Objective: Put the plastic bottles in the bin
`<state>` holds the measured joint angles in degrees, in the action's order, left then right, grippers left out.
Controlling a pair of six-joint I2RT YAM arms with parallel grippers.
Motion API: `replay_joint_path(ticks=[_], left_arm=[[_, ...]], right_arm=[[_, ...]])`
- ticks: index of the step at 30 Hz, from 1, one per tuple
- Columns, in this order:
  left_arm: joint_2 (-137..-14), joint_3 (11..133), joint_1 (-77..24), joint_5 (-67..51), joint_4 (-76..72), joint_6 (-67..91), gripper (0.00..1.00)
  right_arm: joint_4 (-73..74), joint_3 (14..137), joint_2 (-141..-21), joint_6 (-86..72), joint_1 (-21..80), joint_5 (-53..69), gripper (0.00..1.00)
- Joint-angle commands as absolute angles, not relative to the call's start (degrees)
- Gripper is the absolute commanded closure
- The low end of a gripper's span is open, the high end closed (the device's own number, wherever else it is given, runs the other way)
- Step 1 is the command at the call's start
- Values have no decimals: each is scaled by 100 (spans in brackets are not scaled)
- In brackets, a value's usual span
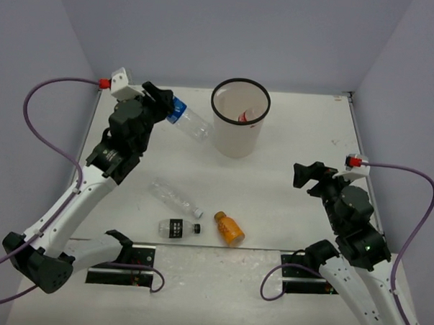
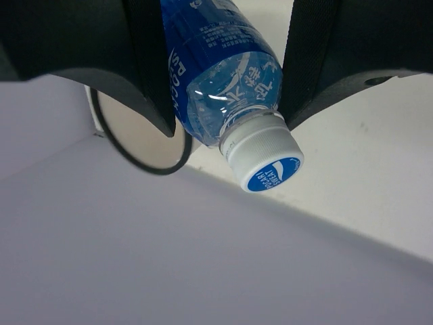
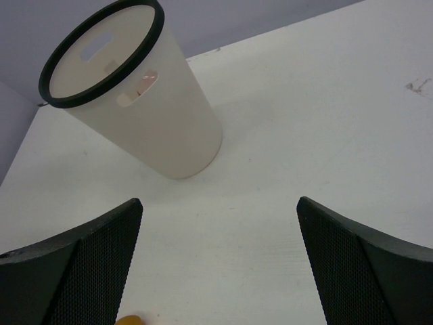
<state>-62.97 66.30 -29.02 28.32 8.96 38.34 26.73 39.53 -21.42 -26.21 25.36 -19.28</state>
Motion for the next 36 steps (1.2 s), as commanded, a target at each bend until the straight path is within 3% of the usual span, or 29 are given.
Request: replay_joint_path(ticks=[1,7,13,20,23,26,27,29,30,32,36], left_arm=[[-6736,7569,-2936,1723,-801,1897,100],[-8128,8887,-2934,782,-1395,1299,100],[-9737,10342,-2962,40,-1229,1079,100],[-10465,10534,-3136,415,-1230,679,98],[-10520,10379,-3318,536,-1337,392,76],[-10536,10329,-3671,943,-1389,-314,66],[-10538,10327,-3749,1043,-1382,-417,57],[-10440,10211,-3832,1113,-1363,-315,27],[-10387,10131,-3841,1046,-1381,-245,21],[-10222,9907,-3841,1004,-1484,-106,0],[-10046,9800,-3841,1160,-1434,-62,0]], right_arm=[[2244,3759,-2155,-2657,2526,-1359,1],[1766,3534,-2489,-2402,2531,94,1],[1797,3411,-2966,-2587,2537,14,1],[1633,3109,-2744,-2486,2531,-37,1],[1631,3127,-2957,-2222,2540,350,1],[1595,3180,-3194,-2180,2547,751,1],[1584,3175,-3242,-2173,2556,785,1],[1583,3146,-3340,-2110,2567,729,1],[1608,3138,-3366,-2109,2584,694,1],[1627,3173,-3401,-2110,2628,633,1],[1738,3233,-3376,-2145,2782,519,1]])
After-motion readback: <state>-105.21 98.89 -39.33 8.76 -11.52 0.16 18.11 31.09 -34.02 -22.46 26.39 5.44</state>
